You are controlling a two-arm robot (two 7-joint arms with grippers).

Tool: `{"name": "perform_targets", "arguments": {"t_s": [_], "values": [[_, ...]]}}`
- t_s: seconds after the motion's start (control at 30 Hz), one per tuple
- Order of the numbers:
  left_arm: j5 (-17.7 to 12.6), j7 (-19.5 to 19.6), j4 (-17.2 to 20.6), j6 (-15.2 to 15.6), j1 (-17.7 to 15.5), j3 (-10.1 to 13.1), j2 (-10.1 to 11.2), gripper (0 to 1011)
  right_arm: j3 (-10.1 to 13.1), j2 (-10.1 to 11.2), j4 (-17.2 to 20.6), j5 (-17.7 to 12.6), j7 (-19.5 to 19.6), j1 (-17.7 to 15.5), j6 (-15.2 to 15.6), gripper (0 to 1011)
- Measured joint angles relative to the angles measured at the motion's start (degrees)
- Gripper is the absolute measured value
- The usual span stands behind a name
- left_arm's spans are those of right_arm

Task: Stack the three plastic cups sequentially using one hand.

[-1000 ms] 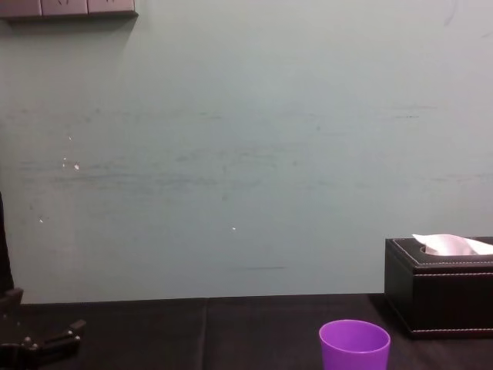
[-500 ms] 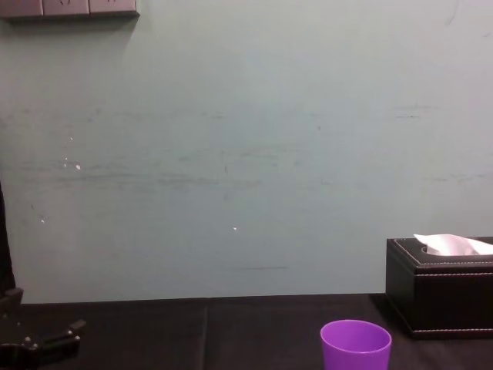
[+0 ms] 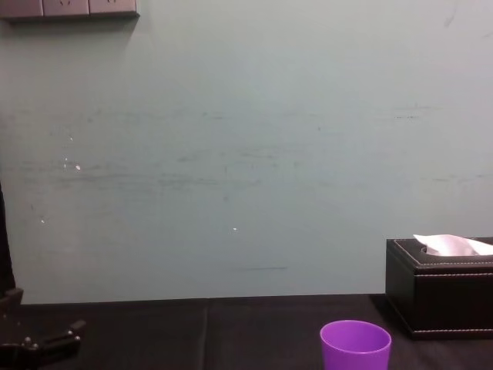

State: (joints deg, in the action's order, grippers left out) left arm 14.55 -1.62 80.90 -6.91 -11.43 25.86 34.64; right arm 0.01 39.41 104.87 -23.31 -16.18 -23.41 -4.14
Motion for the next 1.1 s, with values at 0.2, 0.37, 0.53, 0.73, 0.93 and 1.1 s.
{"name": "perform_targets", "arguments": {"t_s": [0.2, 0.37, 0.53, 0.73, 0.93, 1.1], "values": [[0.0, 0.0, 0.0, 0.0, 0.0, 0.0, 0.0, 1012, 3.71, 0.47, 2.66, -3.45, -3.78, -6.2, -0.81, 1003], [0.0, 0.0, 0.0, 0.0, 0.0, 0.0, 0.0, 1011, 3.67, -0.03, 3.18, -4.39, -6.13, -7.98, -1.35, 1003], [0.0, 0.0, 0.0, 0.0, 0.0, 0.0, 0.0, 1012, 2.06, -1.03, 2.96, -4.25, -7.9, -7.81, -1.53, 1003], [0.0, 0.0, 0.0, 0.0, 0.0, 0.0, 0.0, 1011, -0.21, -2.27, 2.36, -3.12, -9.01, -6.05, -1.53, 1003], [0.0, 0.0, 0.0, 0.0, 0.0, 0.0, 0.0, 1011, -2.54, -3.31, 1.49, -1.82, -9.17, -3.34, -0.94, 1003], [0.0, 0.0, 0.0, 0.0, 0.0, 0.0, 0.0, 1011, -4.12, -3.91, 0.69, -1.1, -9.27, -1.39, -0.41, 1002]]}}
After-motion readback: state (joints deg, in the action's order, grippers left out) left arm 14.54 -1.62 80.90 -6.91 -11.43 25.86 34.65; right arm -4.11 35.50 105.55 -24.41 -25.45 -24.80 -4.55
